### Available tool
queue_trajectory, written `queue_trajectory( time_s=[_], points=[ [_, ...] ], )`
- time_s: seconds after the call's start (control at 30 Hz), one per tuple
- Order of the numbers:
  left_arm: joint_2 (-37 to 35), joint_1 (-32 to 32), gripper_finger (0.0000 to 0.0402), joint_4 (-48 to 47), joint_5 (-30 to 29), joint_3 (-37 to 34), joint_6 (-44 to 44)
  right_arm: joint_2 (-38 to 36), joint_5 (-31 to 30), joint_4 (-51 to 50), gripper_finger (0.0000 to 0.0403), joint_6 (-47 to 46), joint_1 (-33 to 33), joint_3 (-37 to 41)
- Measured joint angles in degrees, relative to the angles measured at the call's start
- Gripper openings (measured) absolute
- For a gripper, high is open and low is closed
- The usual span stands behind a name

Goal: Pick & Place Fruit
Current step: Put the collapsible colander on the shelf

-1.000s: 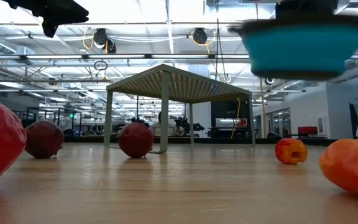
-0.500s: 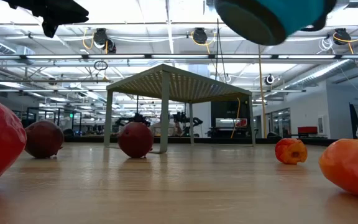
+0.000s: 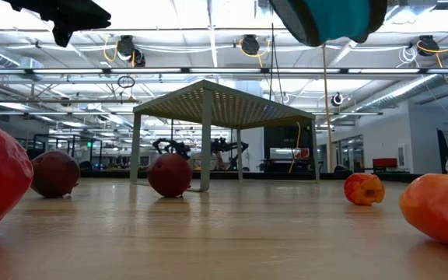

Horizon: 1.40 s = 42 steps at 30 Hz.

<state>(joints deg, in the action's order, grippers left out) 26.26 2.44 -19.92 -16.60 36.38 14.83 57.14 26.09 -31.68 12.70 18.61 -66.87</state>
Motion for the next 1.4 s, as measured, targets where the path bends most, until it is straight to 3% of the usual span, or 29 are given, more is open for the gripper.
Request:
queue_trajectory(
  time_s=[0.17,0.4,0.67,0.93,1.4],
  points=[
    [0.0,0.0,0.0088,0.0,0.0,0.0,0.1,0.9,-0.3,1.2,0.0009,-4.4,0.0,0.0],
    [0.0,0.0,0.0088,0.0,0.0,0.0,1.8,6.9,-0.4,7.1,0.0009,-27.8,0.0,0.0],
    [0.0,0.0,0.0088,0.0,0.0,0.0,3.7,12.4,-0.5,8.3,0.0009,-42.2,0.0,-0.5],
    [0.0,0.0,0.0088,0.0,0.0,0.0,5.2,18.5,-7.9,-2.5,0.0009,-41.0,0.1,-14.5],
    [0.0,0.0,0.0088,0.0,0.0,0.0,5.3,32.2,-11.5,-19.1,0.0009,-40.6,1.8,-30.7]
  ],
)
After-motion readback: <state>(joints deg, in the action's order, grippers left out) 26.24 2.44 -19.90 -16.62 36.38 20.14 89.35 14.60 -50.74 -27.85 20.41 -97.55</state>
